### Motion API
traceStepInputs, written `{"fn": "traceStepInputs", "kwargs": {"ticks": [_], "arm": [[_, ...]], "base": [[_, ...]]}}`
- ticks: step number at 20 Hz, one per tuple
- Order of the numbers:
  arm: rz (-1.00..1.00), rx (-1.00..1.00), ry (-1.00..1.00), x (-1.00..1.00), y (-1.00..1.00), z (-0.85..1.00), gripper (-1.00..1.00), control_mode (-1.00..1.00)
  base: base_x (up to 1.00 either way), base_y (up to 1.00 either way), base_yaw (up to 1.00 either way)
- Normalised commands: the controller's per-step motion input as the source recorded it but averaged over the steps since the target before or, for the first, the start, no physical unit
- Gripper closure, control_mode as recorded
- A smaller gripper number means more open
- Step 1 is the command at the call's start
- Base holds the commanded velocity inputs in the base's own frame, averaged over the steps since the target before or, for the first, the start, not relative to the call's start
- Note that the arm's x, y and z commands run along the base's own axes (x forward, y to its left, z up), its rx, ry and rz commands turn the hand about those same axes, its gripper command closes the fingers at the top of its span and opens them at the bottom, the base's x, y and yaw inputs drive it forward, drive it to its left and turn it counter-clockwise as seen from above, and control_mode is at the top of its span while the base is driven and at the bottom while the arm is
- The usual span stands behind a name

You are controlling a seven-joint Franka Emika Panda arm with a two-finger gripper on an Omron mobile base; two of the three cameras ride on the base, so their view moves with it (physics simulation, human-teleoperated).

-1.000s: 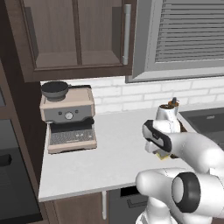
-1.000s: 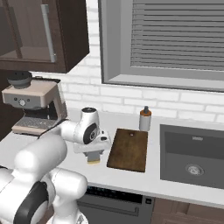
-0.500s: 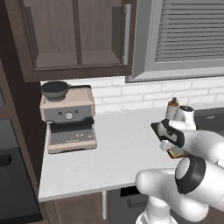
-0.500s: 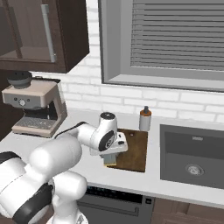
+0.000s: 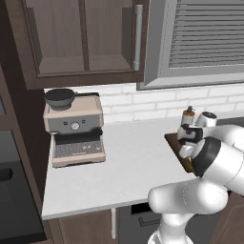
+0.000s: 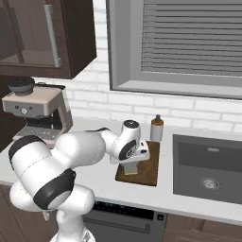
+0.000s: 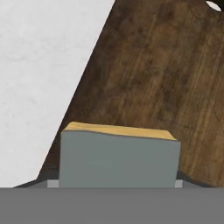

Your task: Pick up the sponge from the counter and clean the cutting board by briefly scrubbing or pressing down on the cutting board. Once finished, release the sponge.

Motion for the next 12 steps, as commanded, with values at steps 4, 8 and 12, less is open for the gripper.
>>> {"fn": "traceStepInputs", "kwargs": {"ticks": [4,8,12], "arm": [[0.00,0.00,-0.09,0.09,-0.01,-0.09,1.00,-1.00],[0.00,0.08,-0.20,-0.02,0.00,-0.16,1.00,-1.00],[0.00,0.07,-0.24,-0.07,0.00,-0.09,1.00,-1.00]], "base": [[0.00,0.00,0.00],[0.00,0.00,0.00],[0.00,0.00,0.00]]}}
